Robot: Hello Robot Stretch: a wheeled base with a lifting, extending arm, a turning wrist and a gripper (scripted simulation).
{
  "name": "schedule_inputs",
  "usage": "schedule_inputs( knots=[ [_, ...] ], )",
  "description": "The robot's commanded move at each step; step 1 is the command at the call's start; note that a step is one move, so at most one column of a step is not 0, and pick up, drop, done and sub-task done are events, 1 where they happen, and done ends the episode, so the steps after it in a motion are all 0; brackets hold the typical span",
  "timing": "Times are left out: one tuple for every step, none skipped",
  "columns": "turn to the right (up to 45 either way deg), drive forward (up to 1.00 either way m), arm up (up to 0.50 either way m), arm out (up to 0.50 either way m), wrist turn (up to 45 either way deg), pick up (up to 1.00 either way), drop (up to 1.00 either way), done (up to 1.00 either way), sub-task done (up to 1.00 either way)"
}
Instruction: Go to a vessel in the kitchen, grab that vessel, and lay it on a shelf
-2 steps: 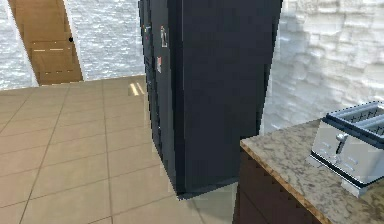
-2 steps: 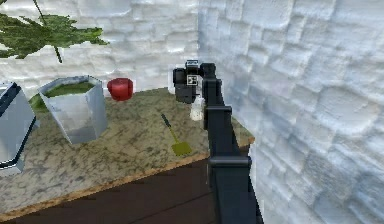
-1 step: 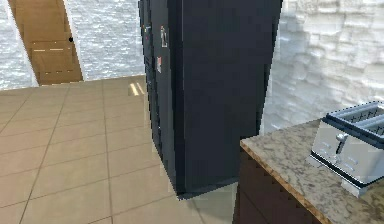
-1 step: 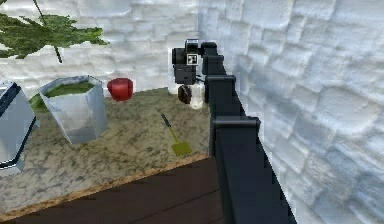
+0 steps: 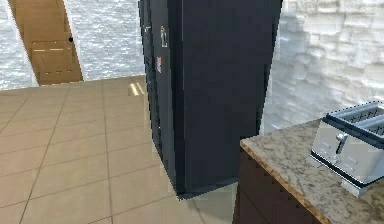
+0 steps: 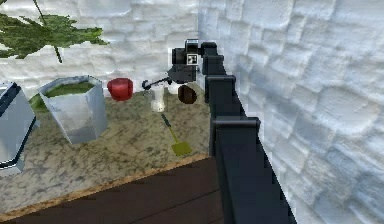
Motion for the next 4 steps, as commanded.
schedule_inputs(
  knots=[
    [0.0, 0.00, 0.00, 0.00, -45.0, 0.00, 0.00, 0.00, 0.00],
    [0.0, 0.00, 0.00, 0.00, -45.0, 0.00, 0.00, 0.00, 0.00],
    [0.0, 0.00, 0.00, 0.00, -9.0, 0.00, 0.00, 0.00, 0.00],
    [0.0, 0.00, 0.00, -0.46, 0.0, 0.00, 0.00, 0.00, 0.00]
  ],
)
